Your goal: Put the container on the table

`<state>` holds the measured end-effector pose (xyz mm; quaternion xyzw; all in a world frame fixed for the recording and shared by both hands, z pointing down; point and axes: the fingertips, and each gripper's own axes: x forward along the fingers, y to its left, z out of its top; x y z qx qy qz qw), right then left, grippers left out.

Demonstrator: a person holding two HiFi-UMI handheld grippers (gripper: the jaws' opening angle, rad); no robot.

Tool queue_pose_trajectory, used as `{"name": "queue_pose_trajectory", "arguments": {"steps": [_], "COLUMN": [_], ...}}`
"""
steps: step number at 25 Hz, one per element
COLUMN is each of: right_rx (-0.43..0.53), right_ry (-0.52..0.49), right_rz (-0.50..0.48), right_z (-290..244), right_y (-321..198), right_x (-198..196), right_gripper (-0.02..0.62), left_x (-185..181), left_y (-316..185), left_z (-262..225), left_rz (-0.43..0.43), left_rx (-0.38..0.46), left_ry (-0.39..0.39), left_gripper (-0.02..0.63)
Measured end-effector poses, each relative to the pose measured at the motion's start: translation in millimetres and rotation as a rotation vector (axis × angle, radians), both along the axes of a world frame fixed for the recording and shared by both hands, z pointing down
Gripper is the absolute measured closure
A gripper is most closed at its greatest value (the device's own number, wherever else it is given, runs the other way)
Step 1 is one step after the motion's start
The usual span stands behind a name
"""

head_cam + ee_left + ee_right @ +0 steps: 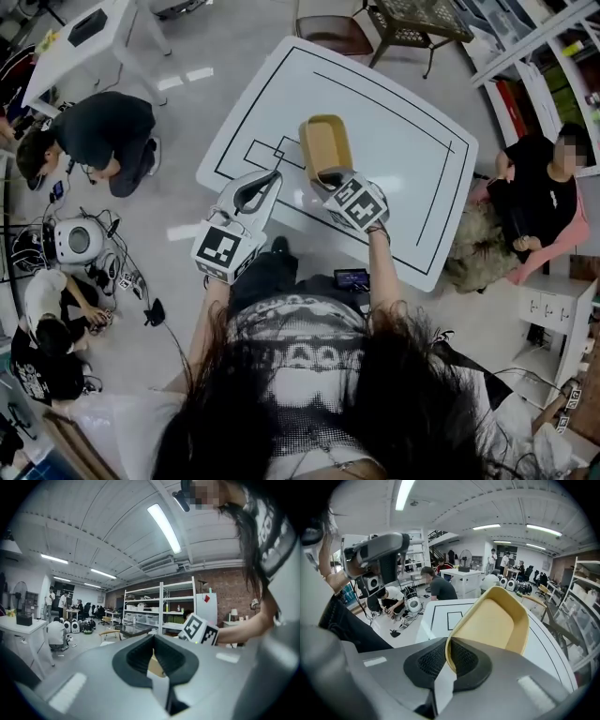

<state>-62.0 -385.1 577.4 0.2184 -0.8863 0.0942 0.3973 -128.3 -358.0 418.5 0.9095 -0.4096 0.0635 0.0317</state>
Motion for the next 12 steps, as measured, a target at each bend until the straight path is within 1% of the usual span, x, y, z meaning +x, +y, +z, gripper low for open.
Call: {"name": "queue_pose_trajectory", "arguments": {"steps": [3,7,10,12], "right_rx": [-0.018,-0.046,-0.095,-0.104], "right_ry": [0.017,0.056,0.079,0.101], "right_rz": [0.002,0.010,0.000,-0.010], "right_z": [7.7,23.2,32.7,36.3], "right_y": [-37.1,-81.3,-106.0,-123.1], "right_x": [-23.5,-43.6,-52.0,-56.9], "right_gripper": [0.572,0.572,0.571,0.569], "left_x": [-14.6,-31.4,-33.9,-32.8], "left_y": [-18.1,-34.7,-44.7,-49.9], "left_z": [1.5,1.8,2.2,2.7], "left_rz": [0.010,0.019,0.024,0.037], "left_rx": [-0.004,-0.011,-0.017,-0.017], "left_ry": [0.004,0.004,0.023,0.028], "left_gripper": [0.606,0.606,0.606,0.606]}}
